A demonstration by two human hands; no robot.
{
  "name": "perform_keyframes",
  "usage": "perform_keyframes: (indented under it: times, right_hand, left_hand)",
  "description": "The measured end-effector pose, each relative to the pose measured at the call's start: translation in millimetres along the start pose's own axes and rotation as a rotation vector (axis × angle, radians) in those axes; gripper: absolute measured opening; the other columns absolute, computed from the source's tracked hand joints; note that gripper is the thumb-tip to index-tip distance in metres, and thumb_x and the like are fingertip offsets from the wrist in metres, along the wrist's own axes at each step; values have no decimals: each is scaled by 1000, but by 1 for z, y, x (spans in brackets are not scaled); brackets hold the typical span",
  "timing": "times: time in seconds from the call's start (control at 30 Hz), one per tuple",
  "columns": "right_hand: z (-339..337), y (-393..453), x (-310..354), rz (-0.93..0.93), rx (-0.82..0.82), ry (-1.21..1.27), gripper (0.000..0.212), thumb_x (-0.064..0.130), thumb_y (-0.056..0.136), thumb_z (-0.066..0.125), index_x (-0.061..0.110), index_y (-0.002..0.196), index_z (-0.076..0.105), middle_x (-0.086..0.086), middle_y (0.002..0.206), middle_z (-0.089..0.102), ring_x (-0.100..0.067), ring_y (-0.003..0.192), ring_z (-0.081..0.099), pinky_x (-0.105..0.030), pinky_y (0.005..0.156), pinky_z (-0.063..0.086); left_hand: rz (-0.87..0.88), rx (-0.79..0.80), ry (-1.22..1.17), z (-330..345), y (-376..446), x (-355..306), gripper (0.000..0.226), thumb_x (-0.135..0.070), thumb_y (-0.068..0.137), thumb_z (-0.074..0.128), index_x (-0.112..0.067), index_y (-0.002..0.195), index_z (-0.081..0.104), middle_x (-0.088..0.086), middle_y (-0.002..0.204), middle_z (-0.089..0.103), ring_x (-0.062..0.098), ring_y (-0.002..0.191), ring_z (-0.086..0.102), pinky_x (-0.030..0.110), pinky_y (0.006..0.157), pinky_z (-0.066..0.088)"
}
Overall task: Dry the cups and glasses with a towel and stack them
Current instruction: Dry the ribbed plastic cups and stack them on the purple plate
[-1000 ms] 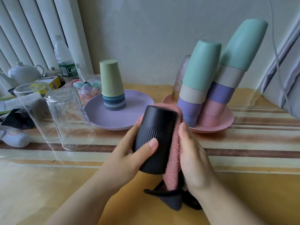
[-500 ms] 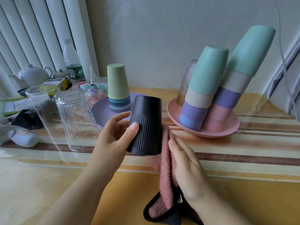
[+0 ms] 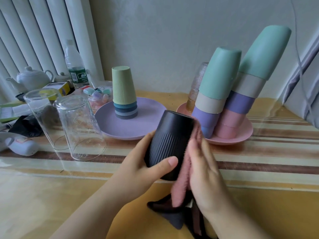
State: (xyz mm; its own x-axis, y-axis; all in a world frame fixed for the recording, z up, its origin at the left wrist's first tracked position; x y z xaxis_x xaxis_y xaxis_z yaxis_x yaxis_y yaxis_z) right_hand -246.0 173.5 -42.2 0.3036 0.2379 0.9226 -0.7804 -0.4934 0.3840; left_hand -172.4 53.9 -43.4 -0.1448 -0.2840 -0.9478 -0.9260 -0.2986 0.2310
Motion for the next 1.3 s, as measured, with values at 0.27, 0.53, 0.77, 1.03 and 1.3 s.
perform_keyframes:
  times: [0.27,0.53,0.77,1.03,1.3]
  right_hand:
    - [6,-3,-14,189,183,162,78,76,78,44,20,132,53,-5,137,54,-22,132,45,-50,114,26]
    - [-3,2,-13,98,9,43,41,50,89,39,40,126,53,23,134,53,1,131,42,-31,113,30]
    - [10,-10,-7,8,51,-151,26,39,88,37,45,110,50,42,109,55,22,111,45,3,89,28]
    - [2,0,11,-66,101,-96,39,22,91,40,48,95,67,31,101,66,12,104,57,-3,86,37]
    - [-5,4,-8,90,-78,22,24,47,85,46,46,94,67,17,104,70,-4,107,61,-35,101,44]
  left_hand:
    - [14,55,-453,-1,-1,1,68,-54,57,85,-28,117,68,7,121,68,24,113,64,31,87,53]
    - [4,-174,-266,-19,3,-9,50,-23,84,73,-24,130,55,2,110,70,8,94,68,20,72,54]
    - [-48,-121,203,-18,0,-5,65,-66,54,70,-39,111,52,-23,102,66,-4,95,62,21,81,52]
    - [-317,320,7,-17,-6,-1,61,-49,54,74,-29,111,65,-4,109,73,13,100,69,31,90,55]
    - [-413,280,-280,-14,-8,9,65,-44,50,76,-18,109,68,10,107,73,24,95,71,31,78,57]
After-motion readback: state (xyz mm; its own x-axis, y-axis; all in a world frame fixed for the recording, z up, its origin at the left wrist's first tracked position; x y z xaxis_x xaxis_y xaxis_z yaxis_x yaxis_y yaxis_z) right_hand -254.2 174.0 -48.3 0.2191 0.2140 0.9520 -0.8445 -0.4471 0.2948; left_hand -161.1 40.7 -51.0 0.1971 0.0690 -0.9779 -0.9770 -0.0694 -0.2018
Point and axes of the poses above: each hand's wrist, its own y-axis towards the middle knuckle, its own z-axis out of the palm, x = y × z, the point moved 4 cm from there along y, towards the middle knuckle
